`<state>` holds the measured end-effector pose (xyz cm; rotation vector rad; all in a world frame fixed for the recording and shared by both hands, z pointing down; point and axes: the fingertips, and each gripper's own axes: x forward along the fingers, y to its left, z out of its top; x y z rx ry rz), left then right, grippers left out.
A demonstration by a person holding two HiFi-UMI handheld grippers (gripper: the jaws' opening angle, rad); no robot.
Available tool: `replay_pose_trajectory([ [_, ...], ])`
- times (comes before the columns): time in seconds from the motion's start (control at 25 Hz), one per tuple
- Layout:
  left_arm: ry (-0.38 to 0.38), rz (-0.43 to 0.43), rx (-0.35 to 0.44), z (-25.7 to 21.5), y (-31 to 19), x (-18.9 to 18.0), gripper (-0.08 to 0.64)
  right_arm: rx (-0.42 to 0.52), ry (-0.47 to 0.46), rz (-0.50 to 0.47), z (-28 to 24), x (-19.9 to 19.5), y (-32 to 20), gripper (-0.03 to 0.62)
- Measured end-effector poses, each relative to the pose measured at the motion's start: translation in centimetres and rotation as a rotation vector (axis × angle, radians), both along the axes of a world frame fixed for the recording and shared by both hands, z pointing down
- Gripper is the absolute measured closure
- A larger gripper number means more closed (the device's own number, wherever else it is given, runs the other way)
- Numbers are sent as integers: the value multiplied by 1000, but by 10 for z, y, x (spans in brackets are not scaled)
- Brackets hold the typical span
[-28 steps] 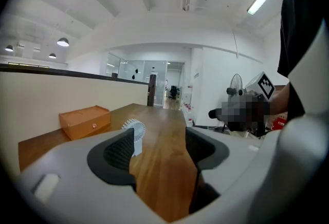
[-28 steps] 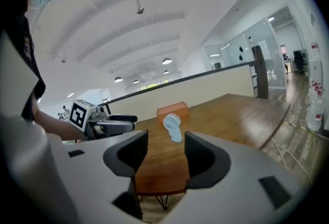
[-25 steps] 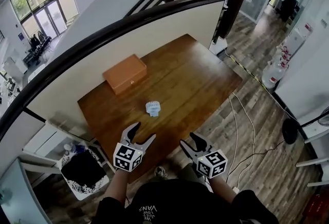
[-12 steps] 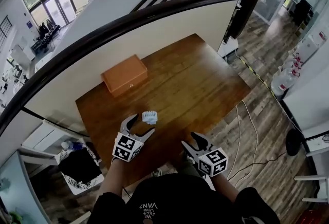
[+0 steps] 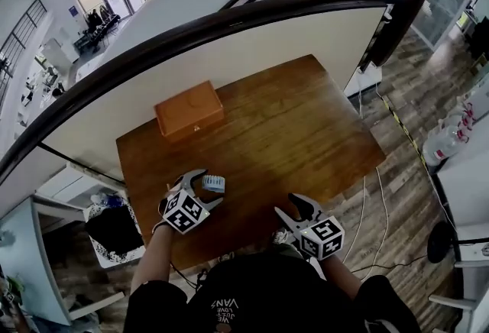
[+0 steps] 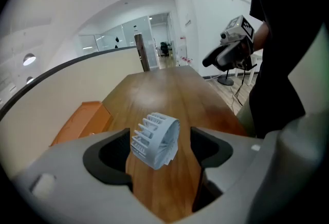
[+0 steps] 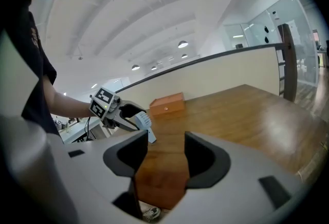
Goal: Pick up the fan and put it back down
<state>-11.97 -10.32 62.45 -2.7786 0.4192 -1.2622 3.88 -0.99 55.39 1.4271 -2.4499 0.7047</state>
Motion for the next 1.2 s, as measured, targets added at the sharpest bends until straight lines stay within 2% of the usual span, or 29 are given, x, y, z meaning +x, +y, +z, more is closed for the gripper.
replay_pose_trajectory([
  [0.08,-31,-17,10,3,-4,3,201,-7,-6,-24,3,10,-4,402],
  [0.56,-100,-202,20,0,-12,14,225,-18,-28,-143,6,55,-17,402],
  [0.92,-87,-278,72,-1,-10,23,230,-22,-47,-138,11,77,-19,402],
  [1.2,-6,-329,72,-3,-23,30,236,-16,-41,-104,6,75,-33,402],
])
